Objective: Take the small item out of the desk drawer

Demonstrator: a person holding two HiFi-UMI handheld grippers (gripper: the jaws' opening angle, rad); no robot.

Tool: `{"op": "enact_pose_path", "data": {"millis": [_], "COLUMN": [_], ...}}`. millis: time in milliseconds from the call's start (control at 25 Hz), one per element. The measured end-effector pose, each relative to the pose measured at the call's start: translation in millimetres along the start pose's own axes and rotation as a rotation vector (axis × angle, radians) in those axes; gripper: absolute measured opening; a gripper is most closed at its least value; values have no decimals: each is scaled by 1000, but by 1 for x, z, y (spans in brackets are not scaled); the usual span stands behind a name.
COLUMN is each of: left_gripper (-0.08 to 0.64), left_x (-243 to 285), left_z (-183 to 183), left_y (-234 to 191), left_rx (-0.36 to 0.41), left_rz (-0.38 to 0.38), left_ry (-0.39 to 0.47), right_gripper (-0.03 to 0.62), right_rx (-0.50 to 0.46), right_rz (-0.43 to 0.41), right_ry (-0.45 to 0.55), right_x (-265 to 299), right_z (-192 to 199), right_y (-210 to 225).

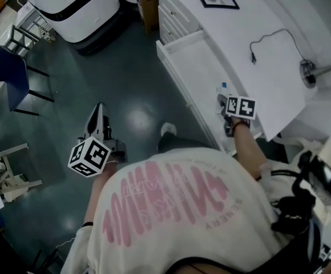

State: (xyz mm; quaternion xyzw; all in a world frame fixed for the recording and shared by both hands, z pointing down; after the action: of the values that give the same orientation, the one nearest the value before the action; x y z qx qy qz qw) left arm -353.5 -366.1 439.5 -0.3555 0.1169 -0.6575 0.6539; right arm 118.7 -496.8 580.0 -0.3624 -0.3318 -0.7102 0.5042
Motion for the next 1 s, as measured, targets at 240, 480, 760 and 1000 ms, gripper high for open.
{"op": "enact_pose_path", "data": {"millis": [240, 480, 760, 1000], "left_gripper": [29, 29, 29, 29], "left_x": [9, 11, 1, -16], "left_z": [3, 6, 11, 18], "left_y": [-5, -7, 1, 16], "left_rx": [-8, -10, -11, -3], "left_rz": [-19, -20, -1, 39], "left_ry": [-23, -27, -22, -9], "right_gripper": [146, 106, 101, 101], "right_rx": [17, 73, 50, -11], "right_rz": [21, 9, -25, -45], "right_ry": [-61, -46, 31, 156], "right_x": [16, 17, -11, -53], "right_z": [8, 11, 1, -10], "right_y": [4, 5, -4, -19]}}
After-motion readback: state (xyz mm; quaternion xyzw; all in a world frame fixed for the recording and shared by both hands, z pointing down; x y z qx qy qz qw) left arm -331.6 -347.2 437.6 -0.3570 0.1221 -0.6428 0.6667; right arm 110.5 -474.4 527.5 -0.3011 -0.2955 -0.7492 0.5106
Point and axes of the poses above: the fingertips, and each gripper's own axes: x forward along the fingers, y to its right, z out of its underside, the point moved 8 cm from there along -x, backward along the fingers, and after that the axes turned 9 degrees about -x, right-handed, at the moved point
